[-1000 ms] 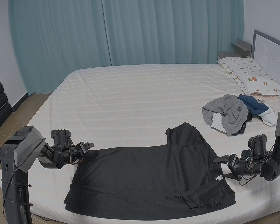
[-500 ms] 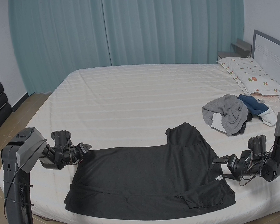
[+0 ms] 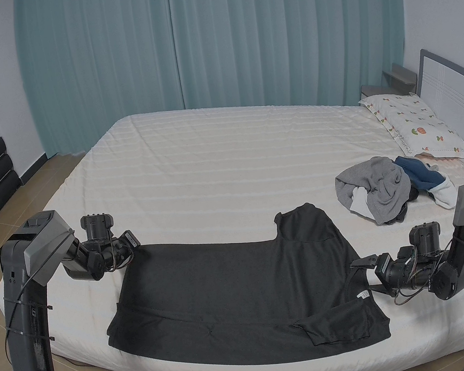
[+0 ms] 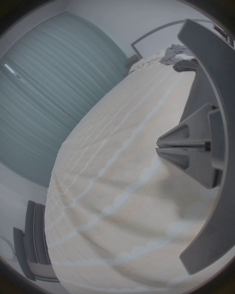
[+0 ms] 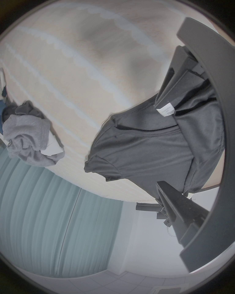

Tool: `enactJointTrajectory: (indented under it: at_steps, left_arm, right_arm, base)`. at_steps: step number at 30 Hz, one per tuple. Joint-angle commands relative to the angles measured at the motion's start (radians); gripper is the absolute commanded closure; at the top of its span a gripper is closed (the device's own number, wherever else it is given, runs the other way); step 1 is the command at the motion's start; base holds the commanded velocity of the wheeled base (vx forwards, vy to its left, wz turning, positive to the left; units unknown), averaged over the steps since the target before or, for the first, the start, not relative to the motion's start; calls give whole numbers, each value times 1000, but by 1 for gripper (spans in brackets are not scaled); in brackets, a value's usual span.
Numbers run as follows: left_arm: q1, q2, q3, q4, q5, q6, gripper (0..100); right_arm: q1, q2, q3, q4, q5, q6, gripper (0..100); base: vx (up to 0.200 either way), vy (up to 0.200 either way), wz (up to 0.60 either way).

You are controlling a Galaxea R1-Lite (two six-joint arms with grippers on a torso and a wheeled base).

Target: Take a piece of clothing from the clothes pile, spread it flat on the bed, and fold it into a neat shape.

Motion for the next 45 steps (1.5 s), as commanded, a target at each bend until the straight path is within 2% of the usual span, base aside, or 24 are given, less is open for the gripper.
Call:
enactJointTrajectory:
  at_steps: [1, 4, 5, 6, 8, 11, 12, 14, 15, 17, 22, 24, 25, 32, 45]
  left_arm:
    - [-1, 1, -2, -35, 14, -77, 100]
    - [-4, -7, 3, -37, 16, -119, 100]
    - [-4, -7, 3, -37, 16, -119, 100]
    - [-3, -7, 6, -35, 16, -123, 100]
    - [-1, -3, 16, -38, 17, -123, 100]
    - [-1, -1, 24, -40, 19, -123, 100]
    - [-1, -1, 29, -40, 19, -123, 100]
    - [0, -4, 41, -43, 19, -123, 100]
    - [0, -4, 41, -43, 19, -123, 100]
    - [3, -4, 47, -43, 19, -123, 100]
    - [3, -3, 52, -41, 17, -123, 100]
    - [3, -3, 52, -41, 17, -123, 100]
    - [2, -4, 53, -43, 17, -123, 100]
    - [3, 1, 49, -43, 19, -123, 100]
    - [7, 4, 47, -43, 17, -123, 100]
  right_arm:
    - [33, 2, -75, 8, -31, -2, 0]
    - [62, 37, -158, 25, -98, -2, 0]
    - [62, 37, -158, 25, -98, -2, 0]
    - [74, 54, -222, 42, -141, -5, 0]
    - [79, 63, -299, 76, -172, -8, 0]
    - [79, 84, -422, 157, -198, -12, 0]
    - [76, 104, -534, 254, -212, -19, 0]
    - [73, 137, -653, 357, -218, -35, 0]
    - [73, 137, -653, 357, -218, -35, 0]
    - [73, 204, -811, 469, -223, -79, 0]
    - [65, 333, -985, 541, -299, -214, 0]
    - [65, 333, -985, 541, -299, -214, 0]
    - [56, 388, -1057, 547, -302, -263, 0]
    - [56, 479, -1202, 547, -298, -269, 0]
    - [56, 480, -1213, 525, -278, -274, 0]
  base:
    - [0, 0, 0]
    - [0, 0, 0]
    - [0, 0, 0]
    - [0, 0, 0]
    - [0, 0, 0]
    - [0, 0, 0]
    - [0, 0, 0]
    - [0, 0, 0]
    - [0, 0, 0]
    - [0, 0, 0]
    - [0, 0, 0]
    - [0, 0, 0]
    - [0, 0, 0]
    - [0, 0, 0]
    - [0, 0, 0]
